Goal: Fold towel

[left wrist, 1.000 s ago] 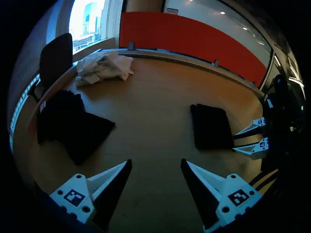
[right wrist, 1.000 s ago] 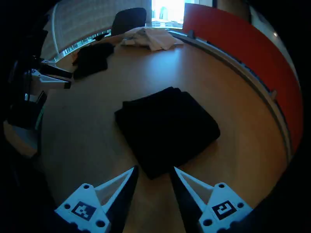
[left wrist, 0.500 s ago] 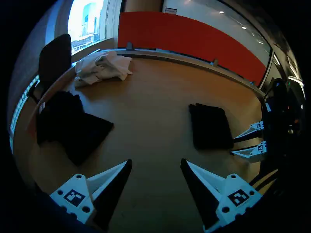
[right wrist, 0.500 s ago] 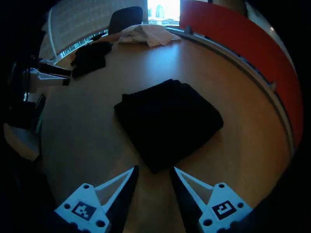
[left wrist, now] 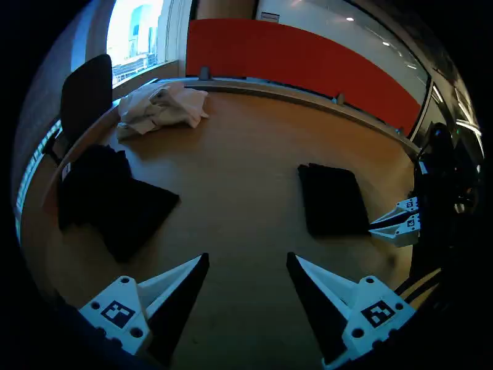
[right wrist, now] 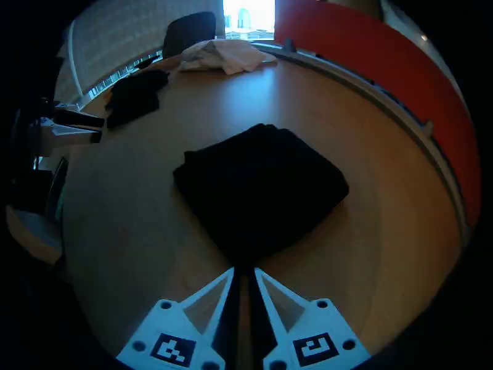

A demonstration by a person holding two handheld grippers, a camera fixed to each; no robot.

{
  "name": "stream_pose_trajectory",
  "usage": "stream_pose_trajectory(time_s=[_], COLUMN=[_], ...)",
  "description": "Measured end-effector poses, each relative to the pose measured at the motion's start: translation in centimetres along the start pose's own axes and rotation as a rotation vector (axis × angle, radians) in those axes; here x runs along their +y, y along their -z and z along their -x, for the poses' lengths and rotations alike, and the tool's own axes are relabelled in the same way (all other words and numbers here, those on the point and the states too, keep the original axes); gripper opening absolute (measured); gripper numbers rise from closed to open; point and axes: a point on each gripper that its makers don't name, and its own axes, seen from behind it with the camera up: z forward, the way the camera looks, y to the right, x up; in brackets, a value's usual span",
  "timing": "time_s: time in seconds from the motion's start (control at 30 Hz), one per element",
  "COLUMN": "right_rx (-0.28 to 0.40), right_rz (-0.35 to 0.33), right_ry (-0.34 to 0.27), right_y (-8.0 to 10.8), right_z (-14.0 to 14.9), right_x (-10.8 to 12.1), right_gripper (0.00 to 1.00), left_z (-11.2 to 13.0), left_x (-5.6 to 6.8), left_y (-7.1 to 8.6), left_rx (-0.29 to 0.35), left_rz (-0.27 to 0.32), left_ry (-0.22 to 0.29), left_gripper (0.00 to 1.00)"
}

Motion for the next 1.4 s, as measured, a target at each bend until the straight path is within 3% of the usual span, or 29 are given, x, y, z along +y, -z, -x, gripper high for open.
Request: stream_pose_trajectory(time_s=[0.3,0.53,1.1,1.4], right_rx=[0.02,0.073,0.267,0.314], right_rz=[0.011,0.028,0.083,0.111], right_ry=[0.008,0.034,0.146,0.149], right_y=[0.4,1.9,8.8,12.2], right_z=[-0.7,-3.6,-16.2,-18.7], right_x=[0.3,0.9,2.9,4.1], right_gripper=[0.05,0.05,0.05,0.05], left_z=[0.1,-0.1,-2.7,-3.7], left_x=[-0.1,-0.1,0.4,1.2], left_y=[0.1,0.1,0.7,0.6], left_rx=[-0.001,0.003,0.044,0.062], left_rz=[0.0,0.0,0.01,0.019], left_ry=[0.002,-0.001,-0.027,-0.036], left_gripper=[0.93,0.93,0.93,0.93])
